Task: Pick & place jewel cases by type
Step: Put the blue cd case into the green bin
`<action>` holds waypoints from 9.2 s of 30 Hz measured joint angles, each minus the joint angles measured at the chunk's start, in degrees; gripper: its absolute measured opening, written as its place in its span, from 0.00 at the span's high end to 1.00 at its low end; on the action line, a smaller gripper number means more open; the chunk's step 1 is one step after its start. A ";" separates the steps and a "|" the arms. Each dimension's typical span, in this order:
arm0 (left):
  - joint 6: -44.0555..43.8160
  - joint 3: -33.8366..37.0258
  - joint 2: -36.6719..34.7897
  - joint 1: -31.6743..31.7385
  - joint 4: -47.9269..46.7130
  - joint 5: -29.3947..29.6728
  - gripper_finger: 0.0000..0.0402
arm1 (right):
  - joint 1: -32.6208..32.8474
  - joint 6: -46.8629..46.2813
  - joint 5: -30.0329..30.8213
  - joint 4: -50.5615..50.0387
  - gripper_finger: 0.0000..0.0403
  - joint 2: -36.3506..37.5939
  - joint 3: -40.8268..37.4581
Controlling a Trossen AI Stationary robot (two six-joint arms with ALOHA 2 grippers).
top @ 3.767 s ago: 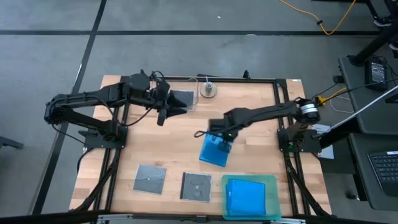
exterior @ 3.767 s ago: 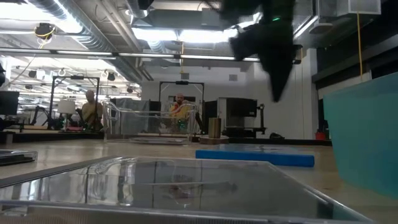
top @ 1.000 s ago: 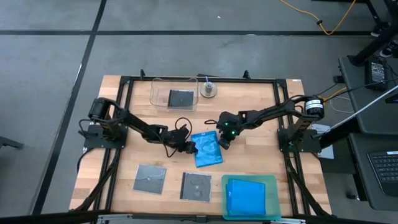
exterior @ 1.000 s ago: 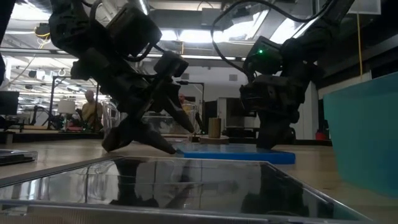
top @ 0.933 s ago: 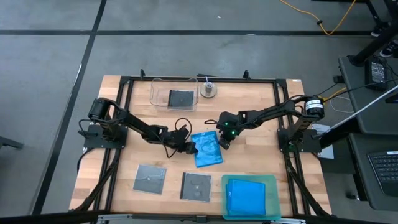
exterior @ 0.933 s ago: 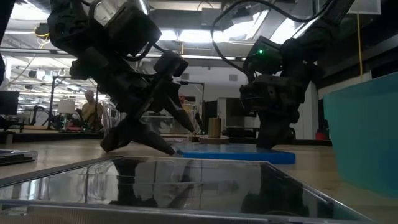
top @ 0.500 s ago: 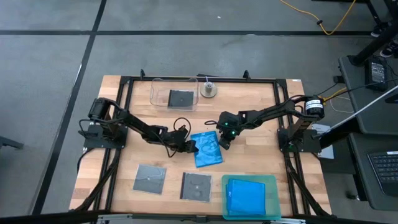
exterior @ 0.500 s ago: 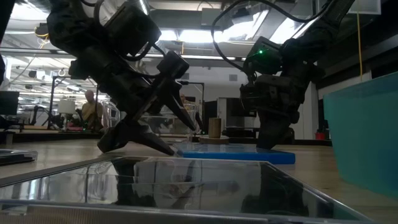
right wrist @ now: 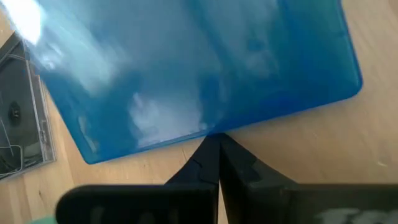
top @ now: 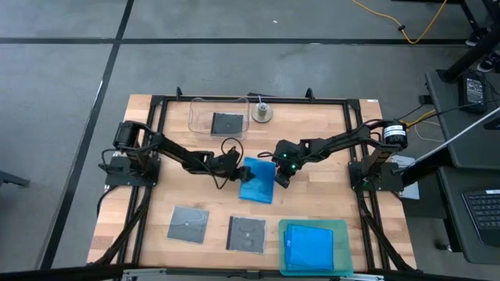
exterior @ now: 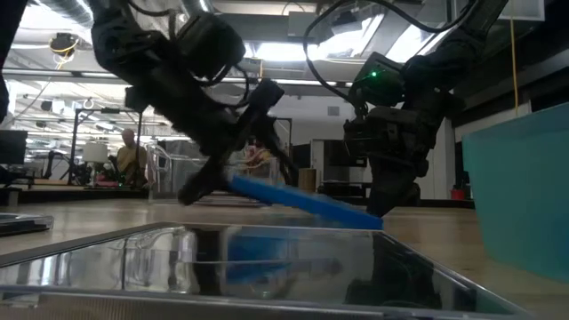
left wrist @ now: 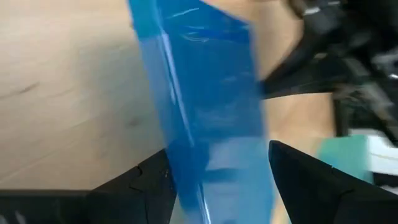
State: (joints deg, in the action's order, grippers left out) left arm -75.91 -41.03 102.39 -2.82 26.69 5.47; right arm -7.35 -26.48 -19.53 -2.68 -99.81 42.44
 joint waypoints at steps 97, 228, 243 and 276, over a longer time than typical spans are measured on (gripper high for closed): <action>18.55 -2.74 -35.20 6.77 -1.26 -4.37 0.97 | -4.72 15.66 32.43 -27.58 0.98 52.62 0.02; 149.55 -30.04 -46.60 0.70 -31.31 4.64 0.97 | 12.46 28.04 43.18 -8.30 0.98 64.32 0.09; 176.30 -30.04 -46.60 -9.30 -31.27 17.61 0.97 | 12.46 26.39 46.02 -8.89 0.98 64.32 0.09; 140.76 -30.02 -46.60 -11.77 -31.79 18.41 0.97 | 12.44 23.67 45.99 -8.89 0.98 64.32 0.09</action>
State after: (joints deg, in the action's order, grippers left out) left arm 64.85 -71.05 55.79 -14.59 -5.10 23.88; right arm 5.08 -2.81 26.46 -11.58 -35.48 42.52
